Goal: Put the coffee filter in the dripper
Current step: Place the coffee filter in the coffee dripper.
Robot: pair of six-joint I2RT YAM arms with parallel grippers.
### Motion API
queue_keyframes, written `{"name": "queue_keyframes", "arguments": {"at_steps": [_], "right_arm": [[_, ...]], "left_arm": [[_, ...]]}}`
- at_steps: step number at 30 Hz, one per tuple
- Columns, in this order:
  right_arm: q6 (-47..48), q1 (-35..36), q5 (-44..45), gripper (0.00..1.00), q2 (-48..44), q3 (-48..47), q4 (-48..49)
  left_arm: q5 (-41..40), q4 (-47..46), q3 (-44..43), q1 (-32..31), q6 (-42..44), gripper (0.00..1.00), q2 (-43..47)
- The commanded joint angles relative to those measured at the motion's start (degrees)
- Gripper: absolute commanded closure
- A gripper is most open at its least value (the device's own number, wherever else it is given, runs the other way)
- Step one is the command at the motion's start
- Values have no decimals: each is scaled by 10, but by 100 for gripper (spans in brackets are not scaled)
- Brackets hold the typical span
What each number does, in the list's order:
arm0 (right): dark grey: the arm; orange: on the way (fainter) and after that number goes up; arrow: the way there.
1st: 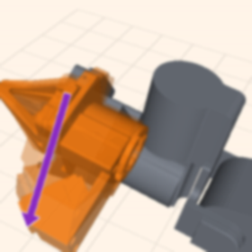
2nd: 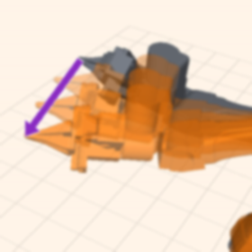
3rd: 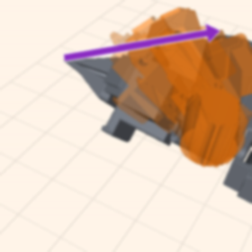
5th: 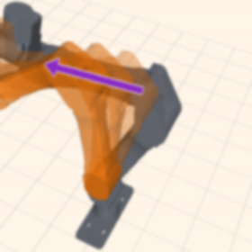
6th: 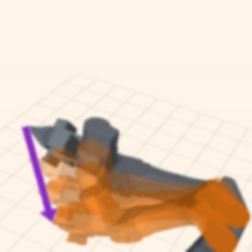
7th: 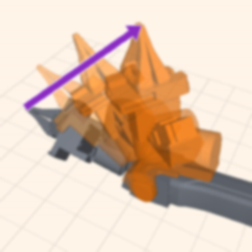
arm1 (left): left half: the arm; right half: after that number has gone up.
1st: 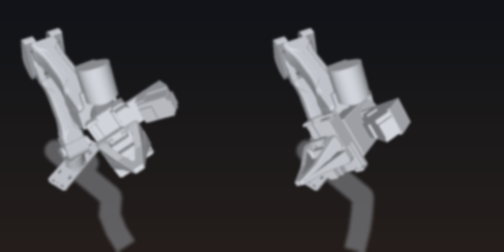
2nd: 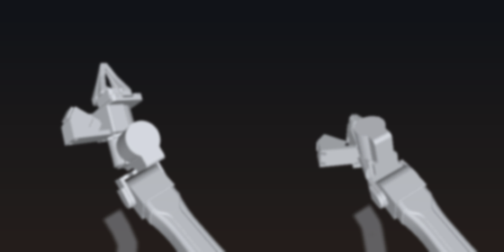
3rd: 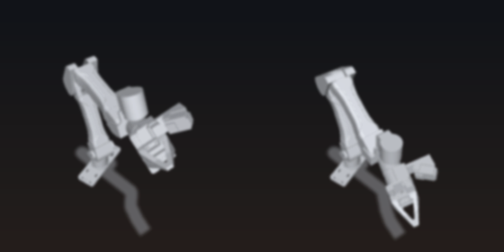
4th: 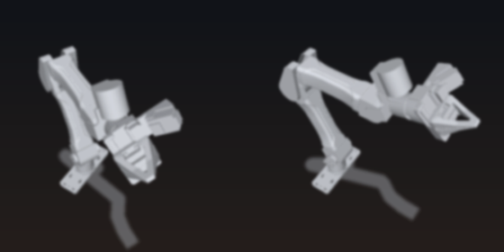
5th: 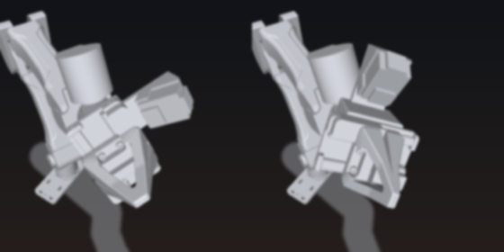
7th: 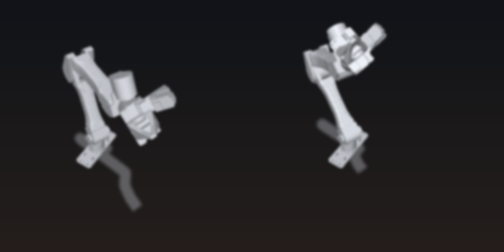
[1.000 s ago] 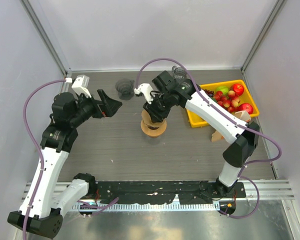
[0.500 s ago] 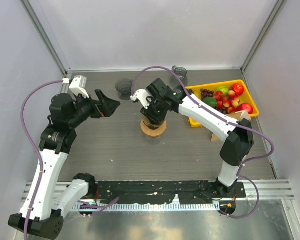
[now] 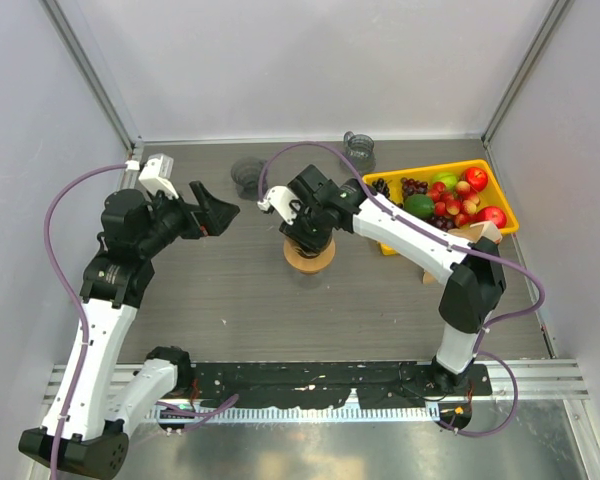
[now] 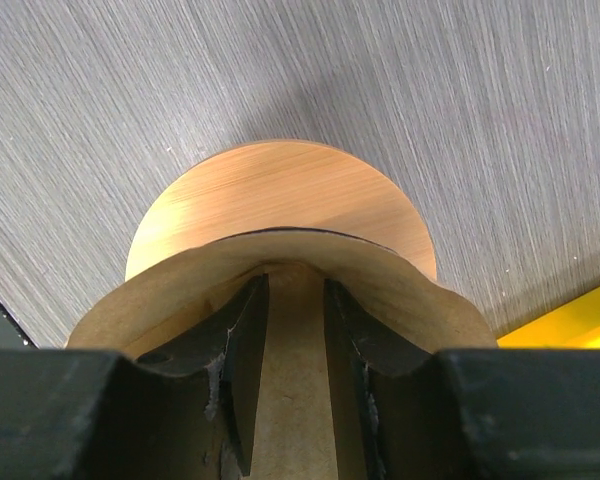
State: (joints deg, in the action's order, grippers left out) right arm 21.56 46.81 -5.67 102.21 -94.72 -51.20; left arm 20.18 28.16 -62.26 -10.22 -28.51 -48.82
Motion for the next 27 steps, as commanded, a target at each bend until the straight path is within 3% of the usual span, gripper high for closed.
{"name": "queue_keyframes", "arguments": {"at_steps": [1,27], "right_arm": [[16,8,37,66,14,1,15],[16,7,-10,63,-25,-140,-72]], "left_arm": [[6,-6,3,5,-4,1,9],[21,-34,22,6,0,1,15]]}}
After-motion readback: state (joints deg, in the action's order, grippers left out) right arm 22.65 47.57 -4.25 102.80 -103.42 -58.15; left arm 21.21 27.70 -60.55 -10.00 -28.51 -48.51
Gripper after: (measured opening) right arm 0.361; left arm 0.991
